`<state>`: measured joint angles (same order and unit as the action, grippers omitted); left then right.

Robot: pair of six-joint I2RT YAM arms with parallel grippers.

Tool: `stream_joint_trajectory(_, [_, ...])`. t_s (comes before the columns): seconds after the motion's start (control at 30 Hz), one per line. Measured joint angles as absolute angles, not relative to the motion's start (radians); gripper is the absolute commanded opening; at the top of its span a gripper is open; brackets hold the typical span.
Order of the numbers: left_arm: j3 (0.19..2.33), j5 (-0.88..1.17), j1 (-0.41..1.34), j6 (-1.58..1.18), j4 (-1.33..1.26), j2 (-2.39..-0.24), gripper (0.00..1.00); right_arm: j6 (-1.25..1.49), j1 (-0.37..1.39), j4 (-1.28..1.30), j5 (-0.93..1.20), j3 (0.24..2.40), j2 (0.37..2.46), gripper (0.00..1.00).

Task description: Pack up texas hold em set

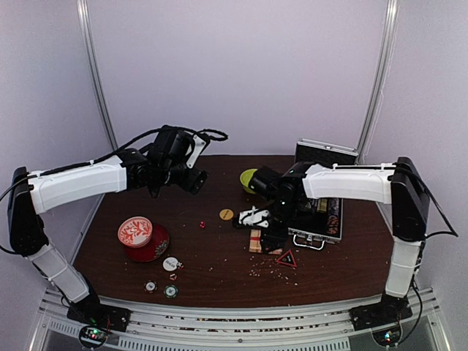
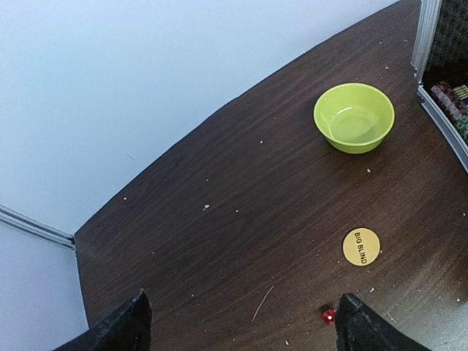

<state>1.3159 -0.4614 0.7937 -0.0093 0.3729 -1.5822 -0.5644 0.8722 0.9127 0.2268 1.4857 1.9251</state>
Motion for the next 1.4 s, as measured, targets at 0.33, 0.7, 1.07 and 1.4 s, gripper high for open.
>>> stream_joint_trajectory(0.33, [1.316, -0.450, 0.794, -0.009, 0.375, -1.597, 0.88, -0.552, 0.576, 0.931, 0.214, 1.412, 1.770, 0.59])
stream_joint_trajectory(0.7, [1.316, -0.449, 0.794, -0.009, 0.375, -1.603, 0.88, -0.605, 0.398, 0.972, 0.128, 1.424, 1.779, 0.60])
stream_joint_trajectory(1.07, [1.316, -0.448, 0.794, -0.009, 0.376, -1.612, 0.88, -0.670, 0.397, 1.087, 0.123, 1.522, 1.898, 0.60])
stream_joint_trajectory(1.4, [1.316, -0.447, 0.794, -0.009, 0.376, -1.612, 0.88, -0.699, 0.398, 1.143, 0.122, 1.564, 1.967, 0.60])
